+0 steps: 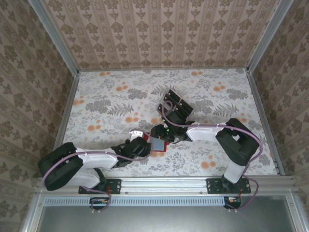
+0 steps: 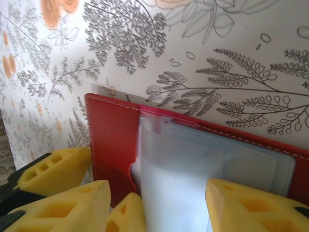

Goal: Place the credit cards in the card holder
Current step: Flip over the card slot in the card holder.

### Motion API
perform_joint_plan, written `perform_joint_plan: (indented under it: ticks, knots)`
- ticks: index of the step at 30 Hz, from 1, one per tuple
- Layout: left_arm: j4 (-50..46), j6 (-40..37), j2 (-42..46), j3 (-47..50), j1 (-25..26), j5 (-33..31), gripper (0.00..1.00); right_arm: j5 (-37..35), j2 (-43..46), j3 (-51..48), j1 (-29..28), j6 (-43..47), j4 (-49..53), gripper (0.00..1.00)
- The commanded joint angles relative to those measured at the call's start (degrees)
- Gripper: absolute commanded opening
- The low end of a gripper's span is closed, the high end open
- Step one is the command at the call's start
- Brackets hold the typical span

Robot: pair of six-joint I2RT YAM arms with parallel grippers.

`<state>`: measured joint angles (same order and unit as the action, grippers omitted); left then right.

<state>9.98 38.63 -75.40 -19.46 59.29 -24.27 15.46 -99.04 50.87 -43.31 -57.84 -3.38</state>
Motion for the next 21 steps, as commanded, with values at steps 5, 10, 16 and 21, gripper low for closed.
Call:
perform_joint_plan:
  ticks: [5, 10, 16, 21]
  knots:
    - [0.45, 1.18, -1.16, 1.28, 0.35, 0.14, 0.77, -2.35, 4.38, -1.01, 0.42, 1.97, 2.68, 0.56]
    - [0.59, 1.0, -1.25, 1.45, 0.31, 0.19, 0.77, -2.35, 4.04, -1.35, 0.43, 1.79, 2.75, 0.56]
    - [0.96, 1.01, -1.33, 1.7, 0.3, 0.19, 0.77, -2.28, 4.55, -3.04, 0.44, 1.07, 1.73, 0.56]
    - [1.58, 1.07, -1.6, 1.91, 0.28, 0.19, 0.77, -2.62, 6.71, -4.38, 0.43, 0.85, 1.98, 0.56]
